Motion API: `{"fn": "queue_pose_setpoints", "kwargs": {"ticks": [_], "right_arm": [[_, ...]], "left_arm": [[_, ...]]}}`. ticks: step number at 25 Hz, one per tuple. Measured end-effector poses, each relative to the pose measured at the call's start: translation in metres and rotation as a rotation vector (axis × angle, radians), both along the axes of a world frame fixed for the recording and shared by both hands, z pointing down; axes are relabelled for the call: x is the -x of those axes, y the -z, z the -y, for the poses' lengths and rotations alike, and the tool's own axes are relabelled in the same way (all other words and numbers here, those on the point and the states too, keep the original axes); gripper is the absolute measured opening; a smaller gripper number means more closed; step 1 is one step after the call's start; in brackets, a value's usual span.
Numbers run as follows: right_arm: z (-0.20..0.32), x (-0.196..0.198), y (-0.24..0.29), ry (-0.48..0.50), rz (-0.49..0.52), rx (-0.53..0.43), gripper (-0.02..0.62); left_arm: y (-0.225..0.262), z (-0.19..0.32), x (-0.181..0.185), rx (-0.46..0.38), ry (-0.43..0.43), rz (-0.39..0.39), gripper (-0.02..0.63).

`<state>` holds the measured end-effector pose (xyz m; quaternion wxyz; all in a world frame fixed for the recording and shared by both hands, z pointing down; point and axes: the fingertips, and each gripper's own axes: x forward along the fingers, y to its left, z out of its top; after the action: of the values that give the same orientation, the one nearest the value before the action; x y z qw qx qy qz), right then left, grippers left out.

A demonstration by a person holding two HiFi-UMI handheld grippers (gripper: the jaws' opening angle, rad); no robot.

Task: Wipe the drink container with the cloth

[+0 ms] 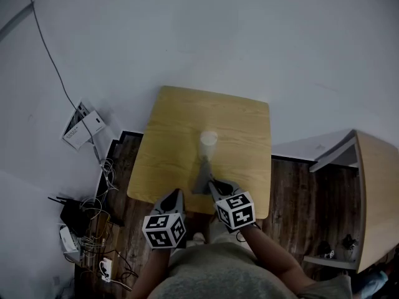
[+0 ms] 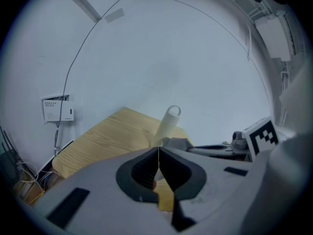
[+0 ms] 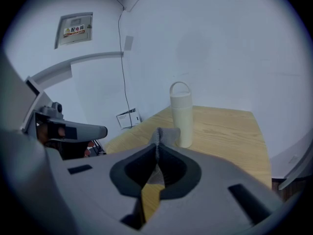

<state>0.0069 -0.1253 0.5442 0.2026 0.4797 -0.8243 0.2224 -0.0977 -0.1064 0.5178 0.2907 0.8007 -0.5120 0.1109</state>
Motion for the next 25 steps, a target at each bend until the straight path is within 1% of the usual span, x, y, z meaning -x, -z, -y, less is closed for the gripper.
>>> {"fn": "queue_pose_setpoints", "kwargs": {"ticks": [6, 13, 21, 25], "right_arm": [[-0.019, -0.011, 0.017, -0.066, 0.028, -0.033, 0.009], [-0.038, -0.02, 0.031, -0.119, 0.053, -0.062, 0.009], [-0.055, -0.023, 0.044, -0.145, 0.071, -0.088, 0.009], [-0.059, -0.024, 0.046, -0.137, 0.049, -0.096, 0.009]], "left_arm": [[0.002, -0.011, -0.007, -0.012, -0.053, 0.008, 0.003], [0.005, -0.023, -0.011, -0.023, -0.084, 0.009, 0.003], [0.009, -0.032, -0.015, -0.036, -0.103, -0.008, 0.003], [0.01, -0.033, -0.018, -0.041, -0.104, -0.016, 0.003]]}}
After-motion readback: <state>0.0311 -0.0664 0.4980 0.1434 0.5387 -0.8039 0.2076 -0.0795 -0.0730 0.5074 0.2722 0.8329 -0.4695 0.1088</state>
